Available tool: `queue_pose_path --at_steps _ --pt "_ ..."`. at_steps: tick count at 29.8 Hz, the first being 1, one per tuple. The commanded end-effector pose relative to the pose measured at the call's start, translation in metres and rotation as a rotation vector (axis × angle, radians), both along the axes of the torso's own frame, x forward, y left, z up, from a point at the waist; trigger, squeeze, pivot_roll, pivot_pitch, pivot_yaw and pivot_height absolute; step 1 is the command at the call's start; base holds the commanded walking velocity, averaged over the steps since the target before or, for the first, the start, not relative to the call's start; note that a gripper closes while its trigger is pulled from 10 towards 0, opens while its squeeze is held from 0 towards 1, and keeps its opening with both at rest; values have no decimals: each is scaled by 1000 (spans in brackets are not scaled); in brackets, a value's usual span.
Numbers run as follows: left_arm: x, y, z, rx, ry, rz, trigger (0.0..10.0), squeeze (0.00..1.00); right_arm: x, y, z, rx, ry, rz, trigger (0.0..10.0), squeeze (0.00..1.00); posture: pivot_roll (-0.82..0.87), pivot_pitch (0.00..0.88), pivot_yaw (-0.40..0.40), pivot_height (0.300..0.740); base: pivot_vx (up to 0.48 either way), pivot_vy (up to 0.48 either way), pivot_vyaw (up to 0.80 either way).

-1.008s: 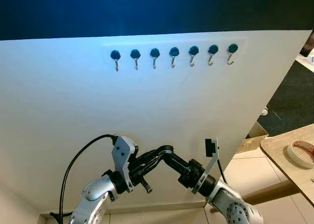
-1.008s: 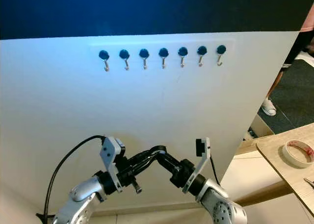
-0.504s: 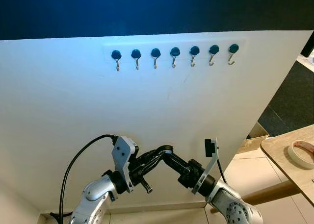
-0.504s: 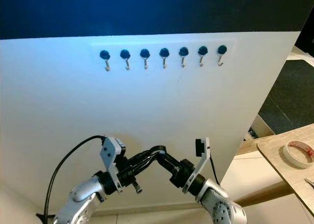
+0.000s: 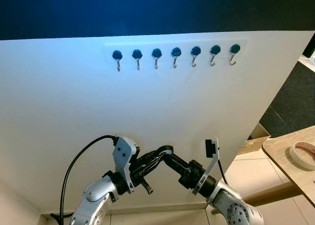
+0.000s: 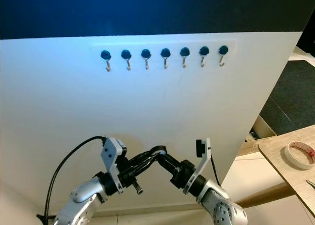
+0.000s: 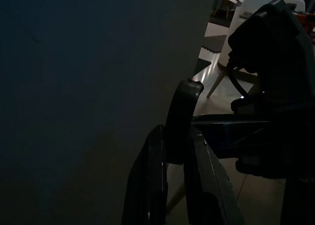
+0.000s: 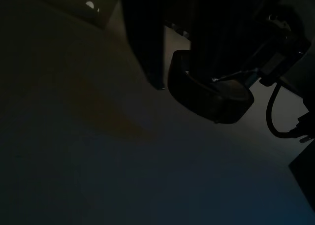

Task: Hang keys on a hook

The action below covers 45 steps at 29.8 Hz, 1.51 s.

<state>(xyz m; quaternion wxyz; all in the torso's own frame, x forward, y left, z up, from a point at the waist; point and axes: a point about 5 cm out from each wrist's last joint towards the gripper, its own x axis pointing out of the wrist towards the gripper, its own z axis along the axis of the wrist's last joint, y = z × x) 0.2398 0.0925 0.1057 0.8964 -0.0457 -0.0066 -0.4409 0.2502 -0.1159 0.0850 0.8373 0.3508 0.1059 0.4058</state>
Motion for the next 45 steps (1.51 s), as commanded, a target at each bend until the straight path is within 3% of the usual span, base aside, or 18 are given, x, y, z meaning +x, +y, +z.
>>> queue_pose_path --at_steps 1,5,10,11,12,19,21,26,31,34,35,37,45 --pt "0 -1 0 3 -2 4 10000 0 0 -1 -2 -2 13 -10 10000 1000 37 46 8 740 0 0 0" --pt "1 0 0 1 0 13 9647 0 2 -3 -3 -6 17 -33 10000 1000 38 49 8 740 0 0 0" --pt "1 1 0 5 2 21 9882 0 6 -7 -6 -44 17 -87 10000 976 38 50 7 740 0 0 0" --pt "2 2 -1 7 2 25 10000 0 7 -7 -6 -48 17 -97 10000 180 39 52 7 740 0 0 0" --pt "2 2 -1 8 2 28 10000 0 8 -8 -6 -49 18 -104 10000 0 39 52 7 740 0 0 0" --pt "5 6 -1 22 -8 68 10000 0 9 -13 -8 -60 21 -128 10000 0 41 54 7 740 0 0 0" --pt "12 15 -6 69 -11 145 10000 0 8 -20 -15 -96 36 -153 10000 0 40 55 8 740 0 0 0" --pt "14 22 -10 128 -23 174 10000 0 6 -26 -25 -142 58 -170 10000 0 40 56 7 740 0 0 0" --pt "23 43 -11 202 -42 287 10000 0 -3 -42 -54 -268 147 -234 10000 0 42 58 7 740 0 0 0" --pt "27 52 1 70 -32 352 10000 0 -9 -52 -69 -325 204 -288 10000 0 42 59 7 740 0 0 0" --pt "27 52 1 70 -32 352 10000 0 -9 -52 -69 -325 204 -288 10000 0 42 59 7 740 0 0 0" --pt "26 54 15 -99 -9 342 10000 0 -16 -58 -84 -433 247 -314 10000 0 41 60 8 740 0 0 0" --pt "26 54 15 -99 -9 342 10000 0 -16 -58 -84 -433 247 -314 10000 0 41 60 8 740 0 0 0"
